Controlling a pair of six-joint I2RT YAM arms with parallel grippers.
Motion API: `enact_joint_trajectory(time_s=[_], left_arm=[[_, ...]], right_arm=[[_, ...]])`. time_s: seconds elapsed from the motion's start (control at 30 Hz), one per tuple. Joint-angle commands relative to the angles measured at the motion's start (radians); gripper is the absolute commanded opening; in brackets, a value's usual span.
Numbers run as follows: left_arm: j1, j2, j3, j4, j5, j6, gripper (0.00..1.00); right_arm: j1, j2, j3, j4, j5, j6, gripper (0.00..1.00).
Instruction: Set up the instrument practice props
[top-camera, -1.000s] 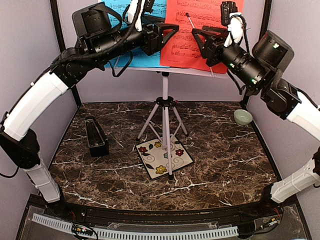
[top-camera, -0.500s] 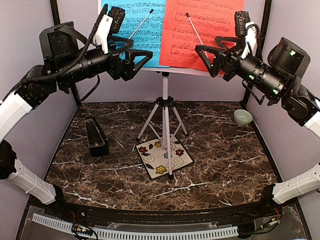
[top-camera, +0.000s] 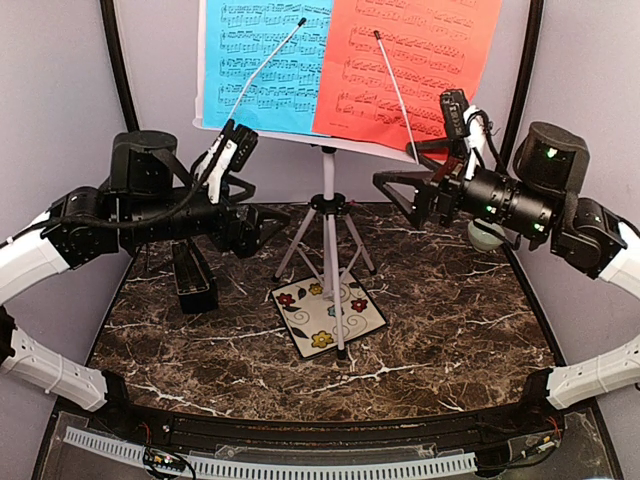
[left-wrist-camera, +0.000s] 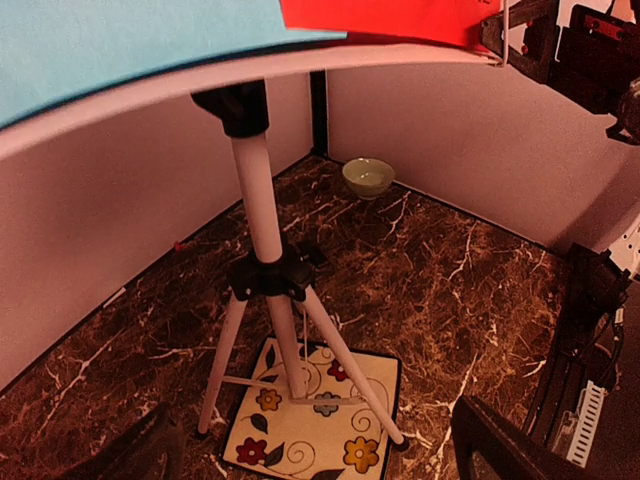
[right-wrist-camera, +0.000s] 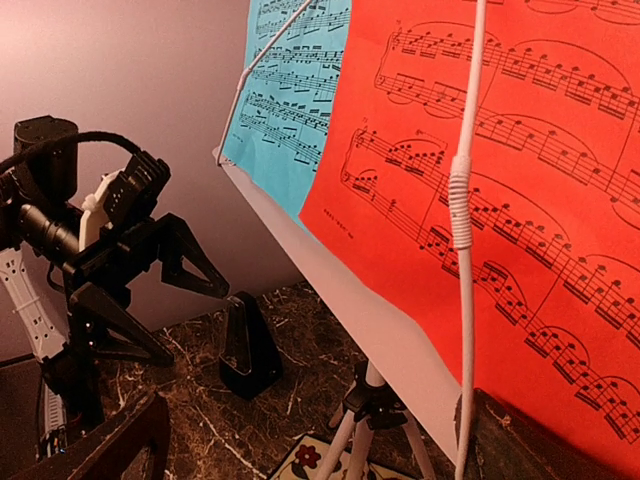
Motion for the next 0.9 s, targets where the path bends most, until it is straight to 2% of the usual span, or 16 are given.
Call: enact_joint_trajectory(time_s=[0.0, 0.23, 0.57, 0.67, 0.87], left_arm=[[-0.001, -0.055, -0.108, -0.002, -0.002, -0.114, 0.96], [0.035, -0.094, -0.266, 0.02, 0.016, -0.234, 0.98], [0.148, -0.171, -0.435, 0.06, 0.055, -0.372, 0.98], [0.17, -0.177, -0.461, 0.085, 0.082, -0.377, 0.97], [0.177, -0.147, -0.444, 0.102, 0.102, -0.353, 0.97]], right_arm=[[0.002, 0.003, -0.109, -0.021, -0.048, 0.095, 1.0], [0.002, -0.026, -0.248, 0.019, -0.041, 0.178, 1.0], [0.007, -0.077, -0.315, -0.016, -0.066, 0.203, 1.0], [0.019, -0.058, -0.267, -0.041, -0.063, 0.17, 1.0], [0.052, 0.038, -0.027, -0.136, -0.048, 0.074, 1.0]])
